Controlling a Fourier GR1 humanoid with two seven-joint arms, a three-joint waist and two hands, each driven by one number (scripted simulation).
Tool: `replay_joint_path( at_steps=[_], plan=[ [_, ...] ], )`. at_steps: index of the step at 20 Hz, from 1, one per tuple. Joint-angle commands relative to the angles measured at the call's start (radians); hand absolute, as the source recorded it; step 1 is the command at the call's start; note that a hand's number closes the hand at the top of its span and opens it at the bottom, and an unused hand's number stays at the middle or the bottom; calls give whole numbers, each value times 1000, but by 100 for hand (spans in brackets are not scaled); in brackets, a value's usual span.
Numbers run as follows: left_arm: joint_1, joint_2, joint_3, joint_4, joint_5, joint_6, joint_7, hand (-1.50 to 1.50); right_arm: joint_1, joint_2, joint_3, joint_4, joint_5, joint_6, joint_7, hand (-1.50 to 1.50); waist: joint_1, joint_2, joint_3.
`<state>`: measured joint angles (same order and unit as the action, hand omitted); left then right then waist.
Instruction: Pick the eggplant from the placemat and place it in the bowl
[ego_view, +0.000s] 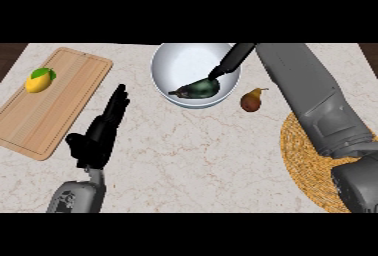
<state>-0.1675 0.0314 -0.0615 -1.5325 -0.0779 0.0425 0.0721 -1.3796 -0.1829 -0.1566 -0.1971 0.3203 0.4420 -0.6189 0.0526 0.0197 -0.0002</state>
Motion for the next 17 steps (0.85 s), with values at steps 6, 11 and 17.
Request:
replay_joint_path(
  at_steps=[6, 11, 17],
  plan=[
    [-37, -7, -9, -7, -3, -2, 18, 0, 18, -120, -54, 53, -52, 223, -6, -150, 12, 9, 1],
    [-25, 2, 1, -1, 3, -8, 16, 0, 69, -165, -46, 34, -56, 344, -36, -150, 8, 11, 2],
    [-9, -21, -9, 7, -10, 12, -11, 0, 120, -198, -20, -19, -48, 387, -77, -150, 3, 6, 2]
  ],
)
